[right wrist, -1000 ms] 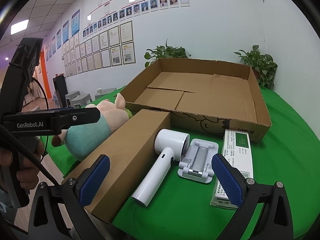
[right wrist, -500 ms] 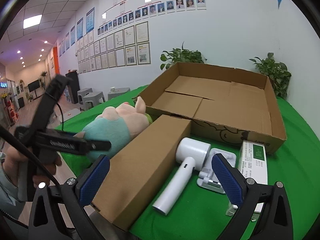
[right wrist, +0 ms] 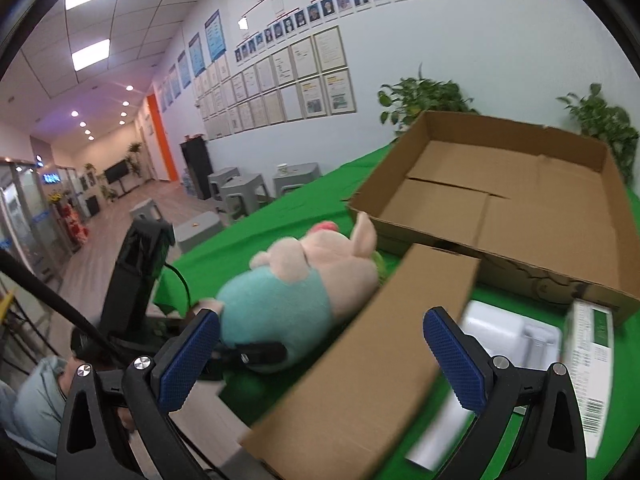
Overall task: Organize objects
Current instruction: 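Grasp the pink-and-teal plush pig with the right gripper and lift it, then carry the plush pig with the right gripper into the open cardboard box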
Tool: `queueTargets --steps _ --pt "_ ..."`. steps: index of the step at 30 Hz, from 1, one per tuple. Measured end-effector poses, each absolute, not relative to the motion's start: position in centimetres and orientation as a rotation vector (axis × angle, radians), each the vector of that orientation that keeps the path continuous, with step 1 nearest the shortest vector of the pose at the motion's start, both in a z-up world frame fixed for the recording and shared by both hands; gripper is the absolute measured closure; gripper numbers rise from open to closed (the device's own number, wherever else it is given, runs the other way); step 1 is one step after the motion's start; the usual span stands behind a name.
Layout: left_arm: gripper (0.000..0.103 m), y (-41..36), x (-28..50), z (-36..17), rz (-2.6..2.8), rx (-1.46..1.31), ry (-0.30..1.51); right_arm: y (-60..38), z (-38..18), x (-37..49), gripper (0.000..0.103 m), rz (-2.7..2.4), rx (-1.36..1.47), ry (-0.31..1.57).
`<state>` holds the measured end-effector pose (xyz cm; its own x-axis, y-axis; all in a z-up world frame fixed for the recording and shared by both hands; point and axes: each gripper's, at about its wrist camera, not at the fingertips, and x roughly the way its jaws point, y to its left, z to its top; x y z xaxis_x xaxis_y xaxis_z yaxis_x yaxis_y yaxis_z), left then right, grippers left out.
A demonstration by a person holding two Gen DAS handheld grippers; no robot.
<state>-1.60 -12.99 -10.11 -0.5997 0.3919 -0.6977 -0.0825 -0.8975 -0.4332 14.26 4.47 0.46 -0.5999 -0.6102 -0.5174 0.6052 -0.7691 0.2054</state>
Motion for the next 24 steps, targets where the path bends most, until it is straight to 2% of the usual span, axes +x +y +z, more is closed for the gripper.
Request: queueTargets --steps 10,18,24 --pt "0.037 -15.7 3.3 -10.0 2.65 -1.174 -0.433 -3.6 -0.7 10.3 0.0 -2.065 1.018 -0.174" --pt "0.037 -16.0 4.4 -11.2 2.675 -1.144 -0.441 -9.6 -4.9 8.3 0.0 -1.986 1.272 -0.157" --pt "0.037 -15.7 4.1 -11.3 2.69 -1.125 -0.421 -12.5 -6.5 8.6 0.0 -2.038 1.3 -0.096"
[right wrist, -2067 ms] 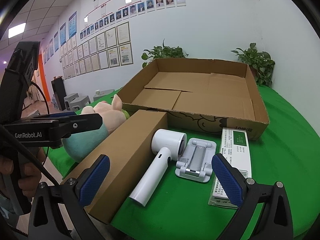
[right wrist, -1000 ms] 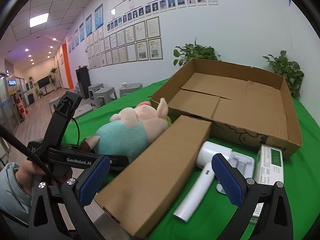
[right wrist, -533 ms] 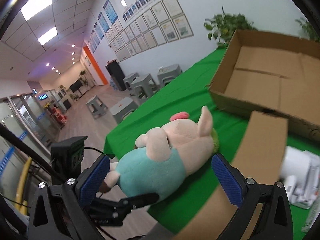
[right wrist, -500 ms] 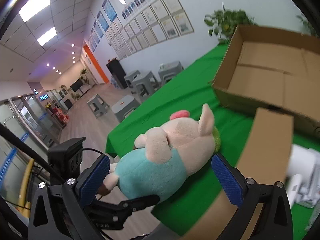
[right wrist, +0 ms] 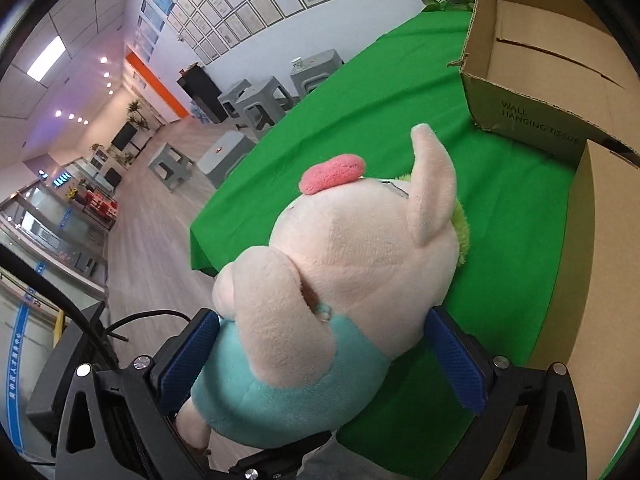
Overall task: Organize objects
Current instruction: 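Carry the plush pig with the right gripper into the open cardboard box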
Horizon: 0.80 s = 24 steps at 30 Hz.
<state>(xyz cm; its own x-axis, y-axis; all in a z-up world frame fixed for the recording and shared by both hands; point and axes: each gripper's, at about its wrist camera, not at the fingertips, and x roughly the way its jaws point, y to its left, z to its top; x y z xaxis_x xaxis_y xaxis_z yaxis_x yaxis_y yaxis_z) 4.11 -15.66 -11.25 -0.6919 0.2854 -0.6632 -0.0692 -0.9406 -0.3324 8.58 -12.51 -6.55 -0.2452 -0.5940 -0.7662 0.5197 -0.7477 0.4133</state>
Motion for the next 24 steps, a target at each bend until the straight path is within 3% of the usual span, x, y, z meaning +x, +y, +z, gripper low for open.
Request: queueTargets --steps 2,8,12,24 --pt "0.038 -15.4 4.1 -11.1 2.706 -1.113 -0.406 -12.9 -7.1 8.4 0.002 -2.05 1.293 -0.09" --pt "0.04 -13.9 4.4 -10.3 2.827 -1.065 -0.267 -13.4 -7.8 8.2 0.022 -2.033 1.242 -0.091" --pt "0.04 -12.6 4.3 -8.9 2.913 -1.005 -0.143 -12.2 -5.4 8.9 0.033 -2.027 1.152 -0.077" --pt "0.04 -6.4 -1.3 -3.0 2.923 -0.768 0.165 -4.8 2.2 6.0 0.039 -2.168 0.889 -0.211"
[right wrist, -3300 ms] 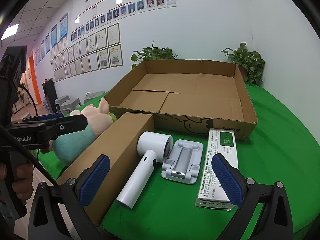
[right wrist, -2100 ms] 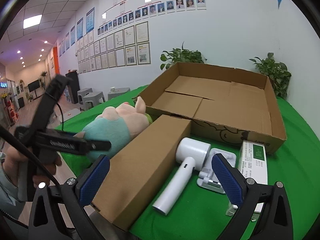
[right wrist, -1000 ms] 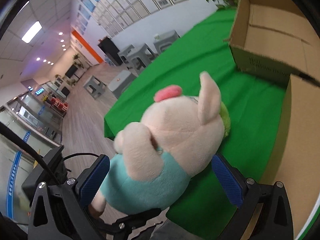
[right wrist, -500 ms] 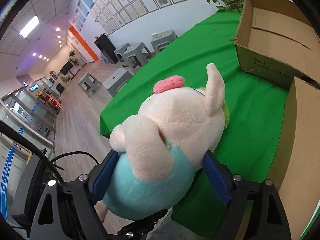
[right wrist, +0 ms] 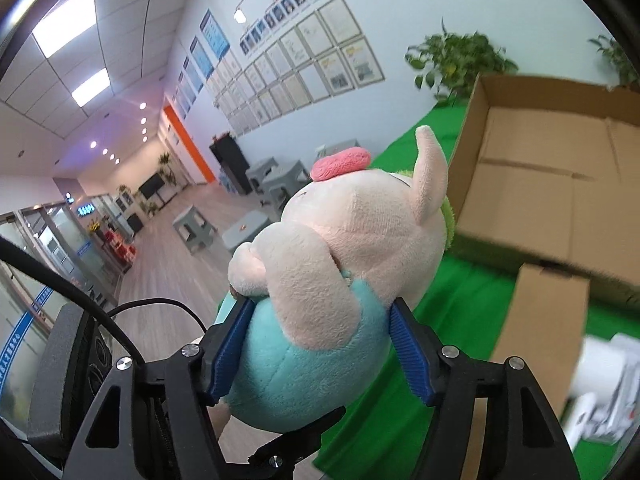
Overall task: Organize objects
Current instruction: 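Carry the plush pig with the right gripper into the open cardboard box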
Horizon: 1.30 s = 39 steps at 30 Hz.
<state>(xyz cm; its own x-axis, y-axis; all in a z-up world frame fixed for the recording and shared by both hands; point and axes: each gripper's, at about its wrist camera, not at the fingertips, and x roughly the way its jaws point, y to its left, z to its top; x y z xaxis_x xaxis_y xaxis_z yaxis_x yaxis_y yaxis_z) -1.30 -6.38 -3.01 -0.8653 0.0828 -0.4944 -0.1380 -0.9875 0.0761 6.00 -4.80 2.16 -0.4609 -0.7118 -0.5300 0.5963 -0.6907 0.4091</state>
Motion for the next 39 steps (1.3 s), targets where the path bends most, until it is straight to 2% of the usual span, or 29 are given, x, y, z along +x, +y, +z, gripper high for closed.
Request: queueTargets --steps 7,12,18,28,39 --pt "0.04 -4.7 -4.5 -1.2 2.897 -0.645 0.24 2.4 7.8 3.2 0.041 -2.266 0.755 -0.247" --pt "0.04 -3.4 -7.5 -1.1 2.892 -0.653 0.287 5.6 9.2 2.1 0.043 -2.288 0.741 -0.267" --pt "0.04 -5.1 -9.7 -1.1 2.892 -0.663 0.274 7.6 9.4 -1.4 0.044 -2.283 0.724 -0.26" --pt "0.04 -4.6 -13.6 -1.9 2.88 -0.703 0.291 5.4 9.2 -11.5 0.045 -2.276 0.732 -0.224" --pt "0.04 -4.5 -19.7 -5.6 2.82 -0.88 0.219 4.0 4.1 -25.3 0.045 -2.247 0.834 -0.204"
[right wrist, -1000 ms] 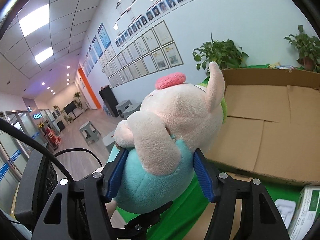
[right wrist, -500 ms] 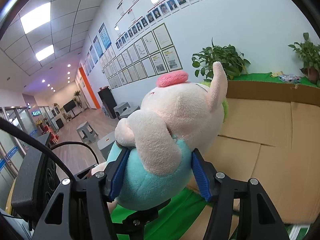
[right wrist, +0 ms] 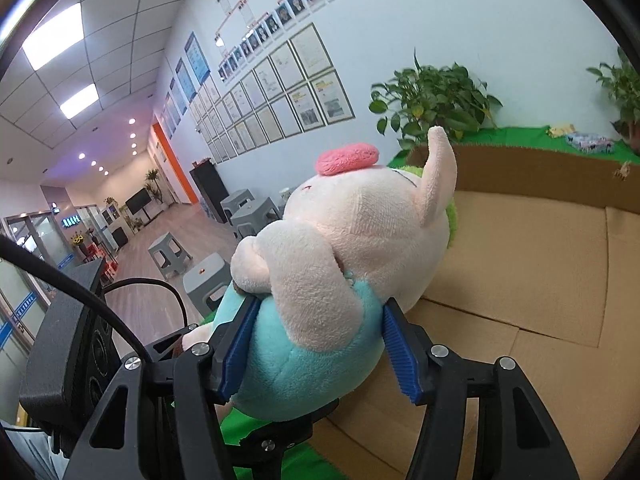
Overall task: Organize objects
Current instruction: 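Carry the plush pig with the right gripper into the open cardboard box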
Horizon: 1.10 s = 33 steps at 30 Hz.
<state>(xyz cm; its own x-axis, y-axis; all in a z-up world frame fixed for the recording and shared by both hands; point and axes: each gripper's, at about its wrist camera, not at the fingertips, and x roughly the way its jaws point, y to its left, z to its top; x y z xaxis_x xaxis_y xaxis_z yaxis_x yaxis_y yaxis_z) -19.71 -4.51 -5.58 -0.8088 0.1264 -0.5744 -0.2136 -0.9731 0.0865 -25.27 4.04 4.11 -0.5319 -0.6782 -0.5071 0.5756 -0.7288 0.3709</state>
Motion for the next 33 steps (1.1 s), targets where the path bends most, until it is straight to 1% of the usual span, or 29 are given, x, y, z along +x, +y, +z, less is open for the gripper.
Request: queueTargets --steps 5,10,13,17,19,20,23,26,29,33 --pt "0.04 -4.8 -21.1 -8.1 2.754 -1.022 0.173 3.1 -0.2 -28.9 0.046 -2.236 0.94 -0.209" --pt "0.038 -4.7 -20.5 -8.9 2.722 -1.117 0.166 2.7 -4.2 -31.9 0.046 -2.232 1.029 -0.217" --pt "0.036 -4.7 -19.6 -8.8 2.714 -1.134 0.165 2.5 -5.1 -31.9 0.046 -2.226 1.027 -0.192" --pt "0.037 -4.8 -17.7 -8.9 2.696 -1.154 0.141 2.4 -6.2 -31.3 0.046 -2.235 1.042 -0.159" --pt "0.037 -5.3 -15.9 -8.3 2.709 -1.098 0.102 1.9 -6.5 -31.2 0.045 -2.243 1.067 -0.137" --pt "0.037 -5.3 -14.7 -8.0 2.716 -1.077 0.099 2.3 -6.4 -29.6 0.044 -2.241 1.068 -0.142" --pt "0.037 -5.9 -12.8 -7.4 2.725 -1.045 0.077 2.3 -6.9 -29.7 0.036 -2.229 1.1 -0.166" --pt "0.037 -7.1 -11.5 -6.9 2.709 -1.037 -0.038 2.2 -7.2 -30.0 0.032 -2.201 1.162 -0.233" --pt "0.037 -8.5 -11.3 -7.0 2.701 -1.047 -0.133 1.8 -7.5 -29.9 0.025 -2.188 1.203 -0.251" --pt "0.037 -9.1 -10.4 -7.2 2.713 -1.03 -0.142 0.5 -8.5 -29.5 0.021 -2.16 1.263 -0.247"
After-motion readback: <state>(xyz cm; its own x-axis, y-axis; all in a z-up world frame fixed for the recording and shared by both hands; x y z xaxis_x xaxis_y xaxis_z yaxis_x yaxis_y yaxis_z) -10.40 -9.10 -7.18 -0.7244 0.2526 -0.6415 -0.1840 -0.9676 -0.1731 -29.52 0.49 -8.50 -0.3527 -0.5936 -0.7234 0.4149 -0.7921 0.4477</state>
